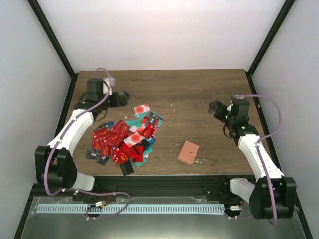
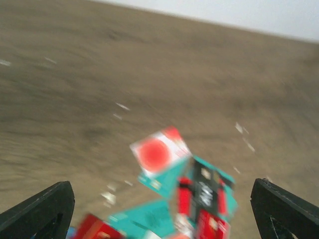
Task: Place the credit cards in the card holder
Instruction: Open the card holder at the center of the board.
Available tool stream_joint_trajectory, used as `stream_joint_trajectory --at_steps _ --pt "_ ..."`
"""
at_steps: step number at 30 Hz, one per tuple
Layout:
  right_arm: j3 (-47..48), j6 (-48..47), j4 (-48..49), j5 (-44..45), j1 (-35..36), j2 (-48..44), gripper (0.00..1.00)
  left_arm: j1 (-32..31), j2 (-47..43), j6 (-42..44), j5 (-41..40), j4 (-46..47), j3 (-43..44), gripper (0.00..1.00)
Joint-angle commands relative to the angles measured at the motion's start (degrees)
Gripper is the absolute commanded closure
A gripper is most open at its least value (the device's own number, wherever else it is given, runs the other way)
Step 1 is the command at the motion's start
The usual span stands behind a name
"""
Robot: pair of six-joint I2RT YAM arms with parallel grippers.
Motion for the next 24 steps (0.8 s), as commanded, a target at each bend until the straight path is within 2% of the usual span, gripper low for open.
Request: stream_joint_trajectory --at_steps 1,6,13,20,24 --pt "-2.6 5.4 -19.2 -8.3 1.7 -1.4 0.00 -8.8 0.6 1.0 7.5 -6.6 -1.4 0.02" --pt "-9.1 7.6 -24.0 -16.2 4.3 -4.8 0.06 -20.8 5.9 -0.7 12.2 -4.9 -2.5 0.09" --pt "-15.5 7.4 -24.7 -23.1 5.8 -6.7 0.13 -31.6 15.3 -4.8 19.8 0.1 -1.0 0.20" --pt "-19.6 7.7 -21.0 -27.6 5.7 -6.0 0.28 -37.5 25.1 -5.4 25.3 1.1 3.4 0.33" --pt "-20.5 7.2 -19.6 -28.8 5.8 -4.5 0.36 -39.9 29.9 -5.6 26.9 0.8 6.5 0.35"
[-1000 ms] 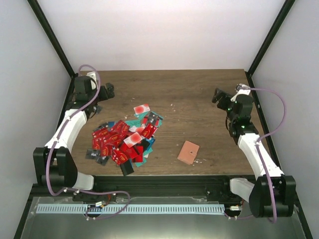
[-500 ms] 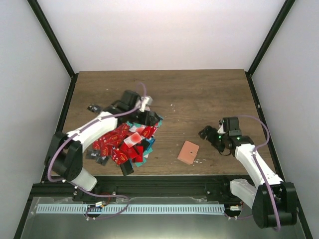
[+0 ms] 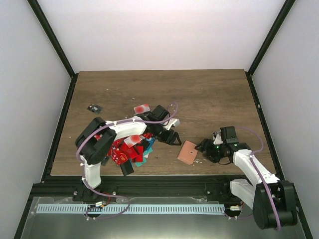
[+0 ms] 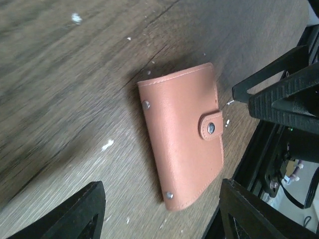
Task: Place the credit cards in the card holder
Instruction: Open the card holder at the center of the board.
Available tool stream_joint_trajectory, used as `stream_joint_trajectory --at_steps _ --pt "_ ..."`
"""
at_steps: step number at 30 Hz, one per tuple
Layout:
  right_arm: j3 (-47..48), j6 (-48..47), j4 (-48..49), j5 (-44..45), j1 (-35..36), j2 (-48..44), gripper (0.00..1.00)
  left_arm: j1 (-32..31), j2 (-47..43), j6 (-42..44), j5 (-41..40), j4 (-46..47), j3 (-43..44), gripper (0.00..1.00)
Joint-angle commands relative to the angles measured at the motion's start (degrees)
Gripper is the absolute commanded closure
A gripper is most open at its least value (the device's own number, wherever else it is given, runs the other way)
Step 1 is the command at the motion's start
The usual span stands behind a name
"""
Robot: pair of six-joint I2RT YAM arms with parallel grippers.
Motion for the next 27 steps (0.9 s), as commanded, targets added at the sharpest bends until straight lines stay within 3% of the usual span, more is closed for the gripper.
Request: stream_joint_trajectory --at_steps 1,9,15,18,22,27 --pt "-0.7 -0.5 3.0 -3.3 0.5 1.4 0.38 -2.1 4.4 -0.8 3.4 0.9 4.0 0.37" --pt "-0.9 -1.7 5.0 -4.4 0.5 5.6 0.48 -3.1 11.6 -0.1 3.8 -1.4 7.5 0.53" --pt "-1.6 -2.1 6.2 -4.9 0.5 7.6 0.53 -3.8 14.1 -0.3 4.5 -0.8 8.2 0.58" --pt "-1.8 -2.3 6.6 -5.0 0.5 8.0 0.55 -4.1 15.7 -0.5 5.1 -0.5 9.2 0.68" --pt "-1.6 -2.3 6.4 -4.5 0.5 7.5 0.56 -4.1 15.7 -0.6 4.7 -0.5 10.0 0.93" --pt "-0.5 -1.5 4.2 -2.9 0.5 3.5 0.52 -3.8 11.3 -1.2 2.8 -2.0 11.6 0.96"
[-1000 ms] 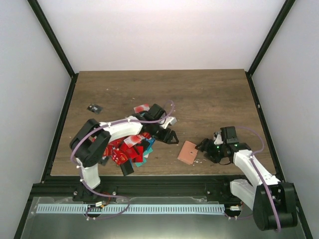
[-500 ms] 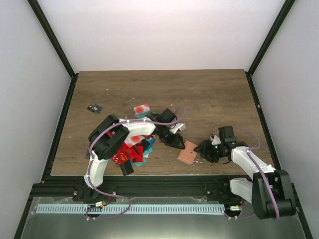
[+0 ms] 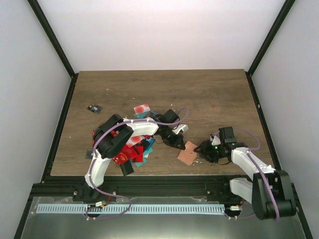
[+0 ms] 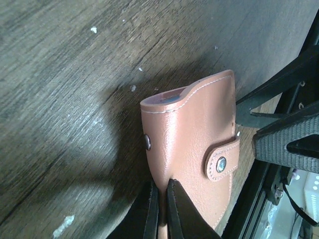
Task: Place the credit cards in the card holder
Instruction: Open the card holder at the center of the board.
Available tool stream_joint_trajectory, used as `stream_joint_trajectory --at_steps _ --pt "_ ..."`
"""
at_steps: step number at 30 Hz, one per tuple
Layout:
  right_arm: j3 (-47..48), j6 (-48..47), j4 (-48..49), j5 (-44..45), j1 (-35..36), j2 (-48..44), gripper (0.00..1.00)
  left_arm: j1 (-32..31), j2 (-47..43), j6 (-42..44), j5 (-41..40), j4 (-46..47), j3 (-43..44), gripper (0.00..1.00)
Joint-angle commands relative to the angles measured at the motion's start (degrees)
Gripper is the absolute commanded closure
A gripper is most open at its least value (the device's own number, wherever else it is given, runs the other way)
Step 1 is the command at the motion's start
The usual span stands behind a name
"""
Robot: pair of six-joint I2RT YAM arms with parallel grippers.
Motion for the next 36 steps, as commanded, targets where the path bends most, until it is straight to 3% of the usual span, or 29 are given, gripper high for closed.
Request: stream_joint_trajectory --at_steps 1,9,18,36 --pt "1.8 0.0 -2.6 1.9 0.5 -4.4 0.51 0.0 -3.7 0.0 -3.0 -3.4 2.7 0.96" --pt "9.9 0.1 -9.6 6.5 0.5 -11.4 0.43 0.5 -8.7 -1.5 -10.6 -11.7 8.0 0.96" --pt "20.2 -1.3 -12.2 6.0 0.5 -9.0 0.42 0.8 -10.7 -2.5 -21.3 -20.9 16.6 0.96" --pt "26.3 -1.7 -10.7 4.8 6.5 0.8 0.41 0.7 -8.4 -2.9 -23.2 -27.4 27.2 0.96"
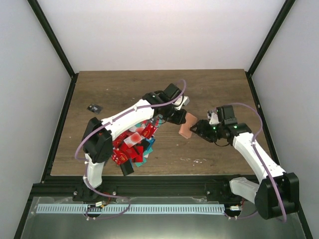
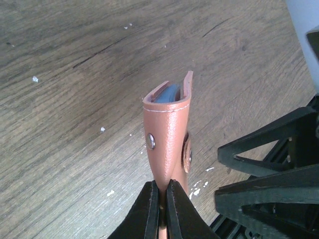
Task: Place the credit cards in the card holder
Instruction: Open the card holder at the center of the board.
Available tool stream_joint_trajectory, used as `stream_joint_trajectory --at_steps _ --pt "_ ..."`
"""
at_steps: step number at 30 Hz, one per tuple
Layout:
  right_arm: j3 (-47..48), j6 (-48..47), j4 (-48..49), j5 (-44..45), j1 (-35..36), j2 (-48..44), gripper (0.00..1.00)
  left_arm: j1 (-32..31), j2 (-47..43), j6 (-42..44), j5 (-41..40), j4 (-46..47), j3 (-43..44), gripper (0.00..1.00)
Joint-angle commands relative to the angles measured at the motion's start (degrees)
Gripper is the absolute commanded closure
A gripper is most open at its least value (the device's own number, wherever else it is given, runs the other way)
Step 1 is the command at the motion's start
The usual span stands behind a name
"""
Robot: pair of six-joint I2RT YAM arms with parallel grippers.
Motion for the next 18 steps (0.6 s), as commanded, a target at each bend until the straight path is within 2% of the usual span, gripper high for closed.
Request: stream_joint_trajectory --at_steps 1,10,18 --pt "3.5 0.3 1.0 -0.1 1.1 2.2 0.41 0.2 0.7 0.1 -0.8 -2.5 3.6 0.96" --pt "6.8 -0.4 2.2 -0.7 1.2 6.2 0.40 0.1 2.1 0.7 0.2 -4.5 7.8 0.96" --pt "9.2 -1.2 2.5 2.9 1.2 7.9 0.41 0.1 2.5 1.3 -0.1 -6.2 10.4 0.96"
